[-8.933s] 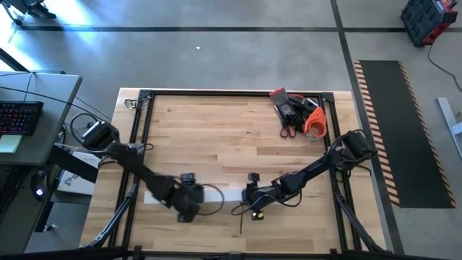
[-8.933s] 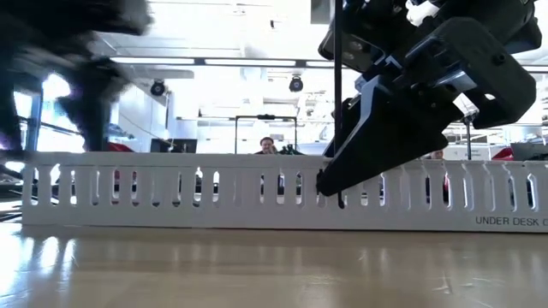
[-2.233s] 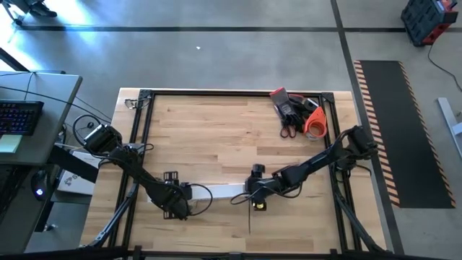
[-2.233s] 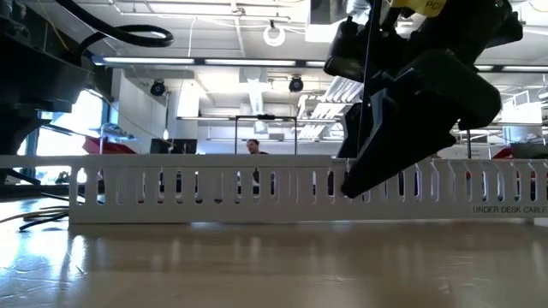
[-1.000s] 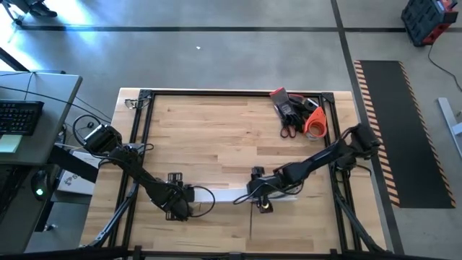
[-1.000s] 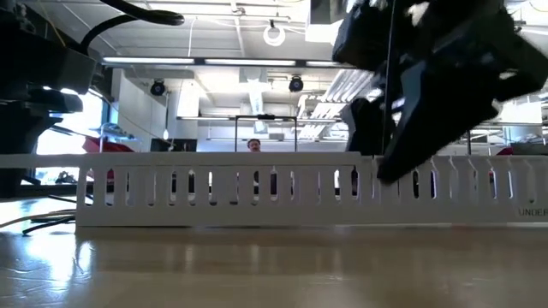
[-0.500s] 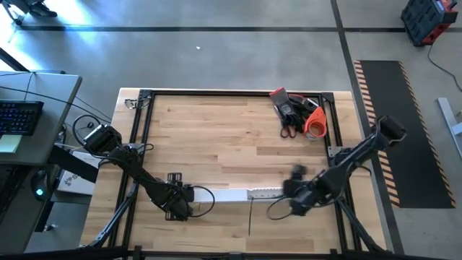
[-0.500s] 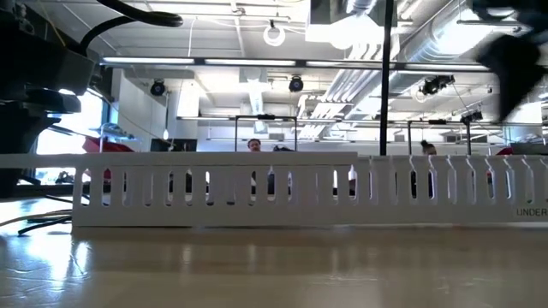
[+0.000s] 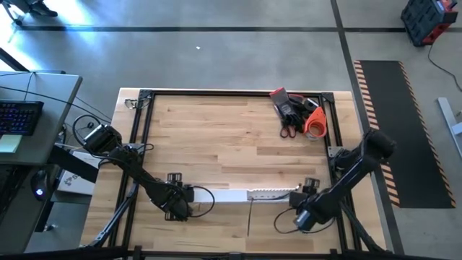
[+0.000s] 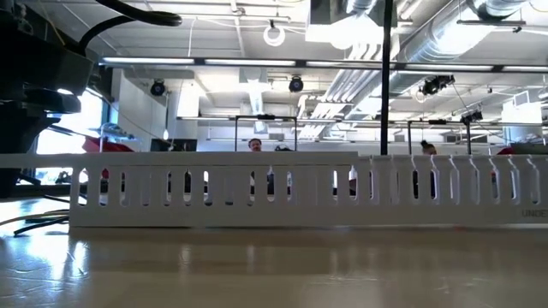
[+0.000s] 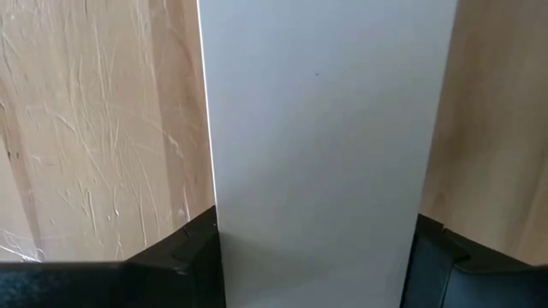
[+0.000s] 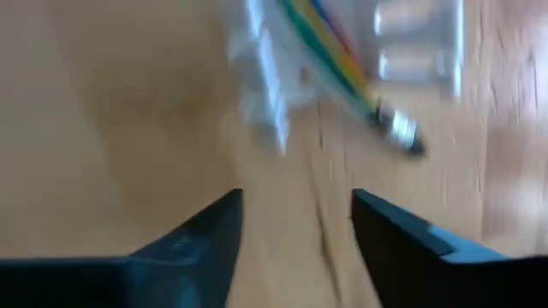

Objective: Ziptie cables
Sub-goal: Close the white cable duct

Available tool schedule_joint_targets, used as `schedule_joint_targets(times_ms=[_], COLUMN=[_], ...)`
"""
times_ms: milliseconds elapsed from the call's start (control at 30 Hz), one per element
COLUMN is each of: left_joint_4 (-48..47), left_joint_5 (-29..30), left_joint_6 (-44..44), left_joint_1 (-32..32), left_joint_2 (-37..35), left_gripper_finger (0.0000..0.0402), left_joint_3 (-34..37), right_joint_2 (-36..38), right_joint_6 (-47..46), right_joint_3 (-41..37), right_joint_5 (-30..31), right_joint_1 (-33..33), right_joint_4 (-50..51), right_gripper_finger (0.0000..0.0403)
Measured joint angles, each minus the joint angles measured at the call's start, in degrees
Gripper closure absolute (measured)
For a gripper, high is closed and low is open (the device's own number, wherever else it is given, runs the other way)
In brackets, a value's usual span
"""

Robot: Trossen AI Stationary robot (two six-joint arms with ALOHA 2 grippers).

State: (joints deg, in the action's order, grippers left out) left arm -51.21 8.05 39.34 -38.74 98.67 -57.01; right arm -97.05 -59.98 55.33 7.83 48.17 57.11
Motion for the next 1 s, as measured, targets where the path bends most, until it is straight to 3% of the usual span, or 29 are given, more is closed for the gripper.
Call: schedule_joint_targets(times_ms=[300,667,800,1000], left_joint_4=[5.15,5.64,1.94,-3.11], left_joint_5=[-0.72,-0.7,-1.52,-0.74], left_joint_6=[-1.83,-8.14,-5.58,-0.4], left_joint_1=[1.53,6.72,6.43,3.84], left_joint_2=[0.0,0.02,0.04,0.03], left_gripper_finger=[0.0196,0.0196,0.0192,0.0186], left_joint_3=[0.13,0.09,-0.24,-0.39], right_joint_2=[-3.98,-4.16,-4.22,-3.38], right_joint_6=[13.5,16.46,14.04,10.71], right_joint_3=[0.08,0.44,0.68,0.74], right_joint_5=[-0.96,-1.5,-1.22,4.52], right_joint_1=[-6.29,-8.9,-8.48,-6.22], right_joint_4=[-8.84,-8.19,-7.2,-3.6], right_gripper_finger=[0.039,0.04,0.0401,0.0401])
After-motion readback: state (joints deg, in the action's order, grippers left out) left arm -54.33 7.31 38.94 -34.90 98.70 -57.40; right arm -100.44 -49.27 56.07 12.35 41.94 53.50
